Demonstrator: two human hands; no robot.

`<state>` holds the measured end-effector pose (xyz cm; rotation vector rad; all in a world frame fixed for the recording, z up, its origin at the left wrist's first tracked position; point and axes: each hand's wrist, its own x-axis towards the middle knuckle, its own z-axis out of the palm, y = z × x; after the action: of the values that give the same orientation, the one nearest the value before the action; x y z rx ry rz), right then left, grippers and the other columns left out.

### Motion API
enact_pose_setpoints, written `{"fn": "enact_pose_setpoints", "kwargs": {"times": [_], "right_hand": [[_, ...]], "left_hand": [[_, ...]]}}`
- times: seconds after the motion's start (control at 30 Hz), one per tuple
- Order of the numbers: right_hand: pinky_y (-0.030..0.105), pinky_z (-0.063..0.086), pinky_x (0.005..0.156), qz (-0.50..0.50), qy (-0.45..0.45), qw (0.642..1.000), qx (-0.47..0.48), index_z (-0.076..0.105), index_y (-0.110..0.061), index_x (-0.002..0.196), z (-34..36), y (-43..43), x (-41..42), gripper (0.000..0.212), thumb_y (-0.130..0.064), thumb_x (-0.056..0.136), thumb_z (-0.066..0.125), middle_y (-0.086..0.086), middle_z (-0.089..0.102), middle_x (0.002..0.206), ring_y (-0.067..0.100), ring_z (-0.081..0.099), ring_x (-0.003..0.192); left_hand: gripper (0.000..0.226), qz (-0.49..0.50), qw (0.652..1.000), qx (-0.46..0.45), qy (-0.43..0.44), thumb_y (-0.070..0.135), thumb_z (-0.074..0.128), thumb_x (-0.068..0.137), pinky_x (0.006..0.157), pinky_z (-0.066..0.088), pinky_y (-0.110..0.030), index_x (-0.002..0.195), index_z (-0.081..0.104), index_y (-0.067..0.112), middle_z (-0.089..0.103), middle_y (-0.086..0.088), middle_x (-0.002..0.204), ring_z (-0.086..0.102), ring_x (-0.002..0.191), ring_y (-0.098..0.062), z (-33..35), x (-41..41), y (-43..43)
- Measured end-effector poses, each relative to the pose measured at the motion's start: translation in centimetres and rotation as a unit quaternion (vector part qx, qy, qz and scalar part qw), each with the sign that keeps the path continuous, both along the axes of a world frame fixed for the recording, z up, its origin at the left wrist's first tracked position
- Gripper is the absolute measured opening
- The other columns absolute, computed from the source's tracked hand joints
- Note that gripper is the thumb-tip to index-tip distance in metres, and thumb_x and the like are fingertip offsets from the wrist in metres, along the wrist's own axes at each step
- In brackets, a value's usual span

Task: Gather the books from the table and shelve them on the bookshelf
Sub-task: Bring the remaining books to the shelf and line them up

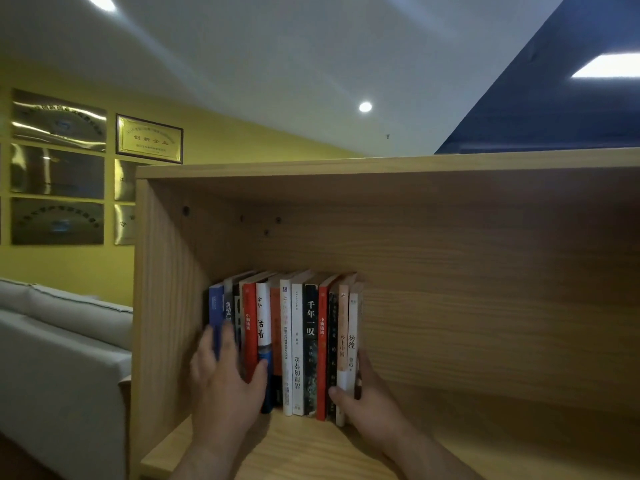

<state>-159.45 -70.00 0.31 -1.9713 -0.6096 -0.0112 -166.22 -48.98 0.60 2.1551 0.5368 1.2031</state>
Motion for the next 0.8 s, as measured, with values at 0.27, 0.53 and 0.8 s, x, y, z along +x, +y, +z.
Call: {"fn": "enact_pose_setpoints", "kwargs": {"times": [0.27, 0.53, 0.8], "right_hand": [[0.035, 0.035, 0.121, 0.018, -0.023, 0.993, -0.118, -0.018, -0.029, 0.161, 0.7, 0.5, 0.4, 0.098, -0.046, 0.098, 0.056, -0.005, 0.034, 0.164, 0.013, 0.039, 0.146], [0.042, 0.036, 0.122, -0.019, -0.081, 0.993, -0.086, -0.012, -0.042, 0.160, -0.3, 0.6, 1.4, 0.108, -0.052, 0.088, 0.067, -0.011, 0.020, 0.166, 0.011, 0.033, 0.148], [0.039, 0.036, 0.120, -0.018, -0.088, 0.994, -0.060, -0.006, -0.048, 0.159, -0.9, 0.5, 1.7, 0.107, -0.051, 0.084, 0.070, -0.013, 0.029, 0.161, 0.008, 0.036, 0.143]], "left_hand": [[0.102, -0.119, 0.989, 0.009, 0.084, 0.047, 0.052, 0.096, 0.124, 0.003, -0.052, 0.143, -0.037, 0.041, -0.029, 0.006, 0.163, -0.028, 0.147, -0.017, -0.3, 1.7, 0.1], [0.159, -0.091, 0.985, 0.038, 0.145, 0.075, 0.078, 0.051, 0.123, -0.006, -0.046, 0.126, -0.057, 0.039, -0.048, 0.007, 0.149, -0.038, 0.143, -0.019, -0.9, 2.9, 1.1], [0.158, -0.077, 0.985, 0.061, 0.144, 0.077, 0.077, 0.051, 0.123, -0.003, -0.045, 0.127, -0.056, 0.038, -0.046, 0.004, 0.151, -0.035, 0.144, -0.020, -1.2, 2.9, 1.5]]}}
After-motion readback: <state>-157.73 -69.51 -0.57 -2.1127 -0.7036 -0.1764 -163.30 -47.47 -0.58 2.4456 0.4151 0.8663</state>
